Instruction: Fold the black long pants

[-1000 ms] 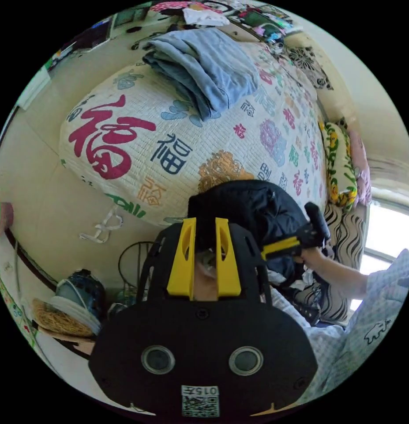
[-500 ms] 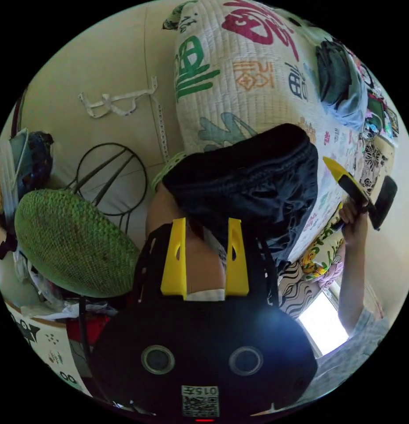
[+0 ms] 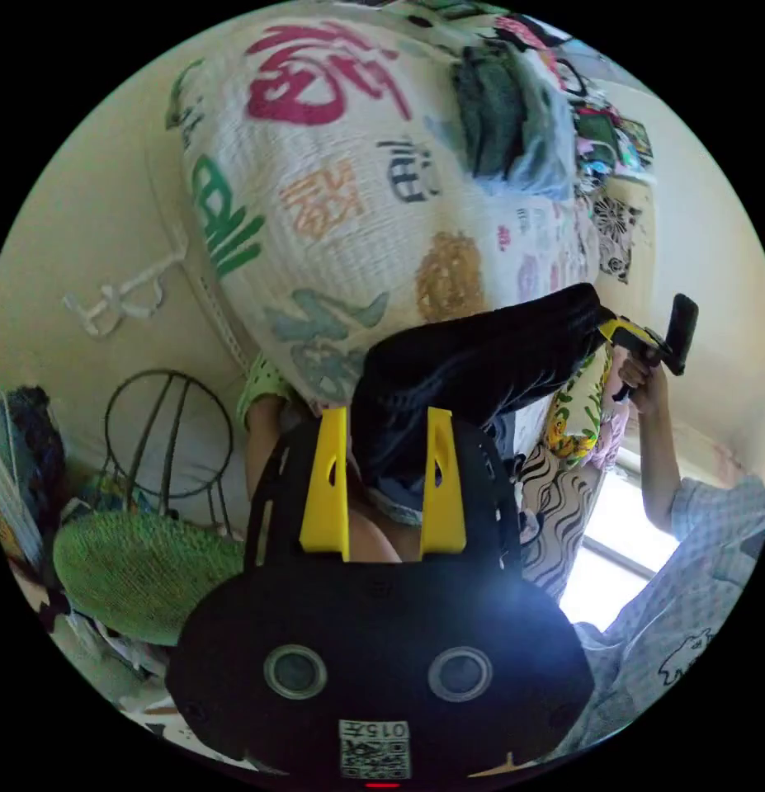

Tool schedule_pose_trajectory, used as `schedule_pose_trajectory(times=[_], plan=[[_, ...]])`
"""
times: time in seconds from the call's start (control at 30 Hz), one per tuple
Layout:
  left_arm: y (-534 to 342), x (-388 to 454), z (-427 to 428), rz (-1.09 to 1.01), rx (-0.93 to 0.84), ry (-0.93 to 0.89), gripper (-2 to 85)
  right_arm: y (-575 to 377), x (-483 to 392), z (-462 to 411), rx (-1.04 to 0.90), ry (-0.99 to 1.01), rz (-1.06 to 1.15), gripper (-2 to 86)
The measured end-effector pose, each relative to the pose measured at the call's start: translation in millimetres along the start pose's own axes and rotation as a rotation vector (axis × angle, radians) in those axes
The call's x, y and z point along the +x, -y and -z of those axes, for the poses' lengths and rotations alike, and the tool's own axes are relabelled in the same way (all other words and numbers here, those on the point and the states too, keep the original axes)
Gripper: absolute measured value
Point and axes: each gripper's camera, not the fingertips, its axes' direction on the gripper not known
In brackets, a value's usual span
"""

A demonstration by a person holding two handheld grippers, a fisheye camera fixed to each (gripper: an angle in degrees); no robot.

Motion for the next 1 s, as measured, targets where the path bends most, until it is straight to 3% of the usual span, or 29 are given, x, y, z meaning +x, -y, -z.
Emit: schedule_pose_trajectory(times=[0.13, 0.23, 0.4, 0.47, 0.6, 0.73, 0.87, 1.0], plan=[[34.2, 70.9, -4.7, -0.29, 0.068, 0.086, 14.1, -14.9, 25.5, 33.4, 0.02, -0.031, -0.099, -0.4], [50.1, 90.0, -39.1, -0.339, 0.005, 0.097, 14.3, -17.7, 38.5, 27.2, 0.02, 0.011, -0.164, -0.3], [70.4, 99.7, -70.6, -0.231, -0.005, 0.121, 7.3, -21.3, 31.6, 42.4, 0.092, -0.025, -0.217, -0.1], [70.1, 114.3, -59.2, -0.291, 0.039, -0.1, 4.7, -17.8, 25.7, 55.9, 0.107, -0.077, -0.209, 0.0], [72.2, 155.0, -26.3, -0.361, 0.198, -0.125, 4.3, 10.9, 17.0, 109.7, 0.21, -0.173, -0.184, 0.8], [87.6, 197.2, -24.0, -0.404, 0.291, -0.042, 4.7, 72.7, 10.7, 123.8, 0.151, -0.327, -0.131, 2.7], [120.3, 193.9, -74.0, -0.226, 0.139, 0.139, 7.5, 105.4, 28.1, 91.1, -0.018, -0.42, -0.273, 5.9], [110.2, 219.7, -70.6, -0.275, 0.144, 0.177, 8.0, 23.6, 6.3, 120.8, 0.188, -0.384, -0.381, 6.4]])
